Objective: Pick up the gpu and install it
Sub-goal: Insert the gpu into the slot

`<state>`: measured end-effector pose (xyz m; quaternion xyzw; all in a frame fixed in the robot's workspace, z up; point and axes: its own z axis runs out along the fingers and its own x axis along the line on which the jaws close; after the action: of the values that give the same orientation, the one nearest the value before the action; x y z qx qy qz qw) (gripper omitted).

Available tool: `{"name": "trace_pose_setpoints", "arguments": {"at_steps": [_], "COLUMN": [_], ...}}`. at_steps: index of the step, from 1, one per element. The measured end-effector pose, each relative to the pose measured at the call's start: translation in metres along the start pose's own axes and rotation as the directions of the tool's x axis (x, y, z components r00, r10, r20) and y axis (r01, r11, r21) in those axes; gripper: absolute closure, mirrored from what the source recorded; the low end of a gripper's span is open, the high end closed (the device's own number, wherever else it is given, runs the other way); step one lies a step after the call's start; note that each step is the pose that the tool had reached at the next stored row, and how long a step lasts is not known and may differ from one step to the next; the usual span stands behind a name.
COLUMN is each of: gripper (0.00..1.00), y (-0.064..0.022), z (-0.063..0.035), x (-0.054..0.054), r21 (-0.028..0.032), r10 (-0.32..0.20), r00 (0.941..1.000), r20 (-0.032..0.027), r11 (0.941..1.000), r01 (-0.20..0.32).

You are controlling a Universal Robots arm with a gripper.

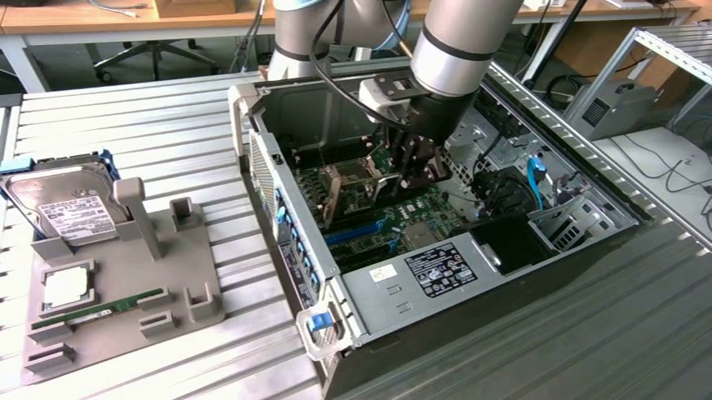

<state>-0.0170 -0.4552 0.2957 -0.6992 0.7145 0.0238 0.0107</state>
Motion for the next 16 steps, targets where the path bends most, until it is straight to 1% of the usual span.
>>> {"name": "trace_pose_setpoints", "arguments": {"at_steps": [7, 15, 16], "gripper": [0.73, 0.73, 0.73], "y": [0.0012, 0.0066, 0.0068], "z": [0.0000, 0.0001, 0.0002], "x": [0.0000, 0.0002, 0.0002], "r21": [0.0000, 0.0000, 0.0016], "r10": [0.000, 0.000, -0.002], "r00": [1.0000, 1.0000, 1.0000], "r20": [0.0000, 0.0000, -0.0001], "r11": [1.0000, 1.0000, 1.0000], "r01": [0.000, 0.000, 0.002]}}
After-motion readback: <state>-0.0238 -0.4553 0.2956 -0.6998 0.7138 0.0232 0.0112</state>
